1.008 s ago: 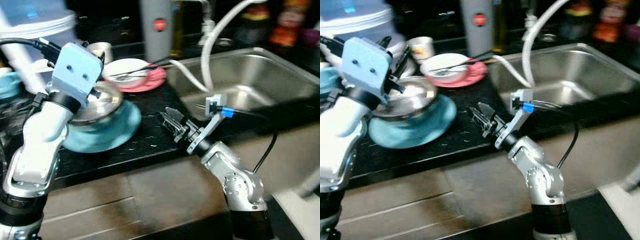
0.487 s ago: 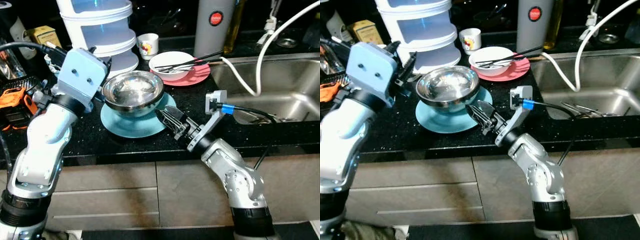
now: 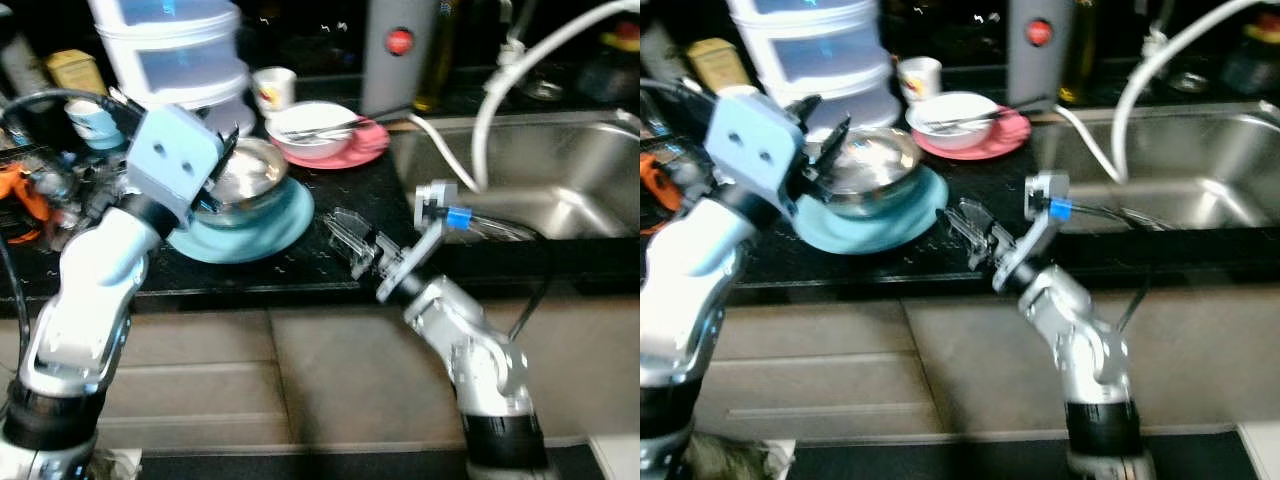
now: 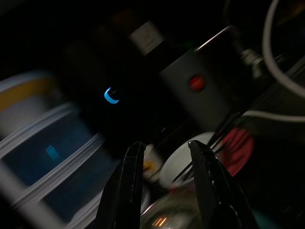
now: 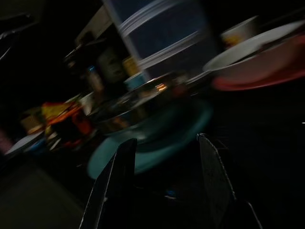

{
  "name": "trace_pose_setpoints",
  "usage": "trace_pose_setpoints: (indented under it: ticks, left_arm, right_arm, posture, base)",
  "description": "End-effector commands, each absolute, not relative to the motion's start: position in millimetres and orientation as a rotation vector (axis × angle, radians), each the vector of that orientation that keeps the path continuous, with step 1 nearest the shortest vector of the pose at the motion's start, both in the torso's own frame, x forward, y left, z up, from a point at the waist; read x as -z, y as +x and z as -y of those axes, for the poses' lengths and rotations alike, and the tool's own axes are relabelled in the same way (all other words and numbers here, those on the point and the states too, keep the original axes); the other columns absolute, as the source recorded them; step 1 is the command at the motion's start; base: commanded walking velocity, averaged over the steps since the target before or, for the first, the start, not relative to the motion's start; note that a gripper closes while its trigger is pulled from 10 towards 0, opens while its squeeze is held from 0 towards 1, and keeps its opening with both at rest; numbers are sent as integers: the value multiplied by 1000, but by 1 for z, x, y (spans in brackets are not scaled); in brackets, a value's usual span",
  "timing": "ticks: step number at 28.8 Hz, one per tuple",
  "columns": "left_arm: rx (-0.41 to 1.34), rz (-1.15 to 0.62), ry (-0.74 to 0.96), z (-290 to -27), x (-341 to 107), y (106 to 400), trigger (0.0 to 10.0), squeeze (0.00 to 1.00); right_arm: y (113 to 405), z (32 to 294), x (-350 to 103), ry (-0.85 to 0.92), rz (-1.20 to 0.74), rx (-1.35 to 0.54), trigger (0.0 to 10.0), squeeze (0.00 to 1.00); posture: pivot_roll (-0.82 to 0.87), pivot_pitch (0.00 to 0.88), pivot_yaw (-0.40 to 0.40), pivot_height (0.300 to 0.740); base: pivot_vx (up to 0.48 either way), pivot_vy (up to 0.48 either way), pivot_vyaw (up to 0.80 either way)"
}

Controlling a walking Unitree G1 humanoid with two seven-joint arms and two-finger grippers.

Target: Kitchen organization

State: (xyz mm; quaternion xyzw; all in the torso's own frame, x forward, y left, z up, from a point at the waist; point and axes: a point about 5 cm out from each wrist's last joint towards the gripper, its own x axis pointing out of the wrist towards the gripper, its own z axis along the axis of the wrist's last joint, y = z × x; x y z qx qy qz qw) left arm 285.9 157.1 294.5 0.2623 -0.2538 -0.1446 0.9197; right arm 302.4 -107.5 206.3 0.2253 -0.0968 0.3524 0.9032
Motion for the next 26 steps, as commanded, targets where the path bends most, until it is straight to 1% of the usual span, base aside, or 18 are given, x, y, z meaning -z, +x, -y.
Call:
trace_pose_setpoints:
  ticks: [1,5,10,12,15,16,17,18,24,25,26]
  left_arm:
    - [304,507,556,-160,-293,287,10000,0]
    - [355,465,587,-168,-289,289,10000,0]
    - [364,431,607,-175,-287,290,10000,0]
    - [361,345,620,-196,-280,298,10000,0]
    - [368,312,616,-203,-278,301,10000,0]
    - [373,288,611,-209,-275,303,10000,169]
    - [375,277,613,-213,-275,305,10000,494]
    - [376,271,612,-214,-274,306,10000,1000]
    - [370,259,622,-217,-273,307,10000,1000]
    - [374,250,627,-219,-272,307,10000,333]
    - [375,236,641,-220,-270,307,10000,0]
  right_arm:
    - [302,103,-206,480,199,-740,10000,0]
    - [302,102,-206,479,197,-742,10000,0]
    - [302,102,-206,478,196,-742,10000,0]
    - [302,101,-206,479,196,-741,10000,0]
    - [302,101,-207,480,196,-741,10000,0]
    - [301,101,-207,480,195,-741,10000,0]
    - [301,101,-207,479,195,-741,10000,0]
    - [300,102,-207,478,195,-739,10000,0]
    - [298,103,-207,475,193,-734,10000,0]
    - [298,103,-207,473,191,-736,10000,0]
    - [298,103,-207,473,187,-738,10000,0]
  posture:
    - [74,0,63,740]
    - [73,0,66,740]
    - [71,0,68,740]
    - [64,0,73,740]
    - [61,0,75,740]
    - [55,0,77,740]
    - [51,0,79,740]
    - [48,0,80,740]
    - [42,0,77,740]
    - [41,0,74,740]
    - [41,0,70,740]
  base:
    - [0,0,0]
    - [0,0,0]
    - [0,0,0]
    - [0,0,0]
    - [0,0,0]
    - [0,0,0]
    - [0,0,0]
    - [0,0,0]
    - [0,0,0]
    - [0,0,0]
    - [0,0,0]
